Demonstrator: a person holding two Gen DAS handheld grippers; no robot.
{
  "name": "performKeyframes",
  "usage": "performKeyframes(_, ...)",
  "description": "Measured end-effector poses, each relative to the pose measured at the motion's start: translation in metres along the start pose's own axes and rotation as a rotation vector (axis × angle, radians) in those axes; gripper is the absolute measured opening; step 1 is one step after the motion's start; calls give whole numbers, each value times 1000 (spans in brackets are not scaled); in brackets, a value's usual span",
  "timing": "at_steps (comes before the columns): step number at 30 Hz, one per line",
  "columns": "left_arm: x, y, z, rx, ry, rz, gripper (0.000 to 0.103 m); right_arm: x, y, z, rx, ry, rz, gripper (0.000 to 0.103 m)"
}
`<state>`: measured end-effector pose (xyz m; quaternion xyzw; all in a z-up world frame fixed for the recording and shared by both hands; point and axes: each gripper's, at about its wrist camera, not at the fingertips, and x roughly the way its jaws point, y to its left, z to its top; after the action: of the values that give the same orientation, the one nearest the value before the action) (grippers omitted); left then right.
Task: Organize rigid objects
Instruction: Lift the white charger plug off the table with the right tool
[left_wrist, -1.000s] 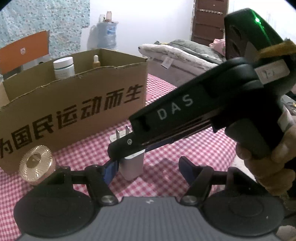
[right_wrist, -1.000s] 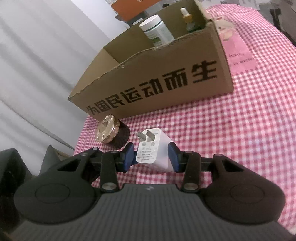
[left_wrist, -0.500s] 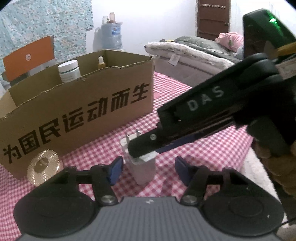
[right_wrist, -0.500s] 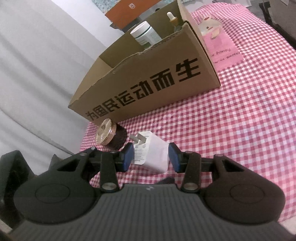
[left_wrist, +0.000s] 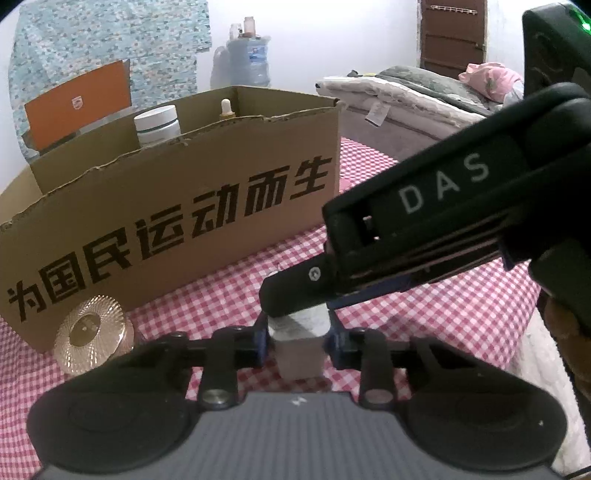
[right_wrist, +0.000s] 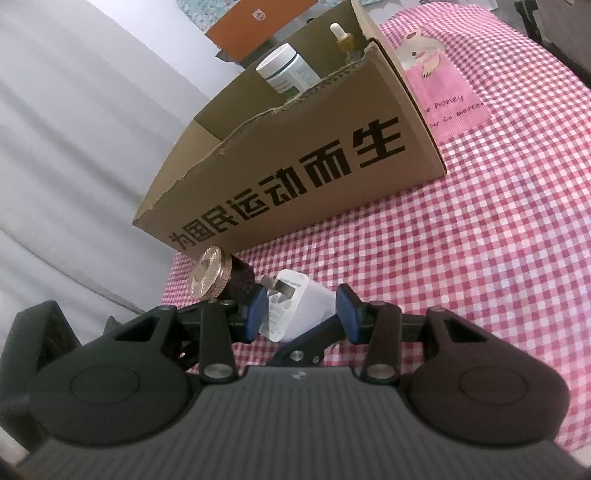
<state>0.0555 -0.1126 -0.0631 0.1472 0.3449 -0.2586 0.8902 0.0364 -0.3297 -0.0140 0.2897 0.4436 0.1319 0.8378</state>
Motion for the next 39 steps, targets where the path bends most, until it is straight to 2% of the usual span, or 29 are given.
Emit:
performKeyframes(18, -10, -18, -7, 45, 13, 43, 31, -7, 2, -8, 3, 12, 7, 42)
performKeyframes(39, -14, -22, -5, 56, 35, 51, 30, -15, 5, -11, 7, 15, 11, 41)
